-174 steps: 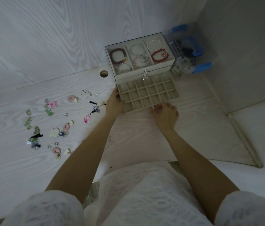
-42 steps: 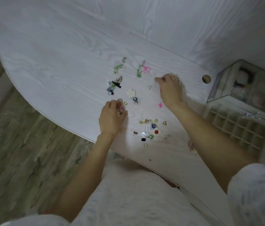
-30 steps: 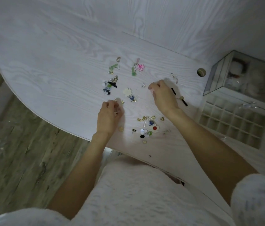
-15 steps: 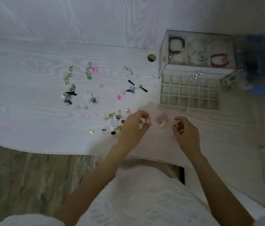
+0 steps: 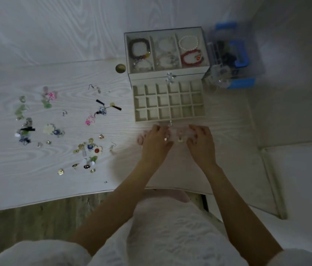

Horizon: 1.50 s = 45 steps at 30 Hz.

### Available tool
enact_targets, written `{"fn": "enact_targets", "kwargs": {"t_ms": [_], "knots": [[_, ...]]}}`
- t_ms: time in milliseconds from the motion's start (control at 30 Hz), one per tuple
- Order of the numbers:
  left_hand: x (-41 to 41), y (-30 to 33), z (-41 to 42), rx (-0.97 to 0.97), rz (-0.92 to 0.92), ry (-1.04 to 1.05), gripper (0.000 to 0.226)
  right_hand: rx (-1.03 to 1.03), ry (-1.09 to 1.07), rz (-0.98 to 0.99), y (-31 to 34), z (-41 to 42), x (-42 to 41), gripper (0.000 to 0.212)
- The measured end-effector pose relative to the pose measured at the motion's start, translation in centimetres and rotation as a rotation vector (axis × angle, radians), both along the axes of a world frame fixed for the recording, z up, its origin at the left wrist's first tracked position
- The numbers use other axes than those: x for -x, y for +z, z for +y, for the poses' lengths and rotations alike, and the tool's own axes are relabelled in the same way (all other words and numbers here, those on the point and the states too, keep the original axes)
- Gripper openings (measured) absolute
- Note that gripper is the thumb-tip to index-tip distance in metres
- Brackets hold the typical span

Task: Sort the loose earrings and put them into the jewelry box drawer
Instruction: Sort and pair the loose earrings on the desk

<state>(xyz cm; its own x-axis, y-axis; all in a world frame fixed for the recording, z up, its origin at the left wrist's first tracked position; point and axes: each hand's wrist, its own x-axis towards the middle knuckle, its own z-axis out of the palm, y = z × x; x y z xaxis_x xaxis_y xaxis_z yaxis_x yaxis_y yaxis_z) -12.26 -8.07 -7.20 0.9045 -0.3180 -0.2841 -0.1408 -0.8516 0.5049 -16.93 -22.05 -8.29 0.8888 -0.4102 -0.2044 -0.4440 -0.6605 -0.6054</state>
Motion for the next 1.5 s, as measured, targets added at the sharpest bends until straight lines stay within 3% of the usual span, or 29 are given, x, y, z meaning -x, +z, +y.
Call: {"fn": "enact_targets", "kwargs": {"t_ms": [167, 400, 633, 800, 933, 1100, 1267, 1367, 1500], "knots": [[0.1, -0.6, -0.6, 0.049, 0.037, 0.013, 0.033, -0.073, 0.11, 0.058, -0.1, 0.5, -0.3, 0.051], [0.1, -1.0, -1.3, 0.045, -0.033, 0.093, 0.023, -0.125, 0.181, 0.059, 0.0, 3.1, -1.4, 0.046], [0.3, -1.0, -1.0, 0.102, 0.007, 0.126, 0.034, -0.118, 0.184, 0.036, -0.3, 2.5, -1.4, 0.046], [0.7, -0.1, -0.6, 0.172, 0.009, 0.106, 0.044, -0.073, 0.207, 0.037, -0.4, 2.1, -1.5, 0.038], [1.1, 0.7, 0.1, 0.192, 0.003, 0.053, 0.045, 0.131, 0.411, -0.034, 0.2, 1.8, -1.0, 0.033], [1.9, 2.2, 5.3, 0.238, -0.194, -0.01, 0.032, 0.236, 0.584, -0.248, 2.9, 3.3, -1.8, 0.032], [2.5, 2.3, 15.6, 0.19, -0.361, 0.23, 0.028, 0.184, 0.777, -0.24, 3.2, 9.1, -6.4, 0.019], [1.4, 1.5, 21.9, 0.143, -0.295, 0.414, 0.024, 0.157, 0.855, -0.202, 2.9, 13.0, -10.3, 0.026], [-1.7, 0.5, 28.9, 0.229, -0.23, 0.671, 0.021, 0.267, 0.854, -0.07, 1.7, 17.6, -15.4, 0.045]]}}
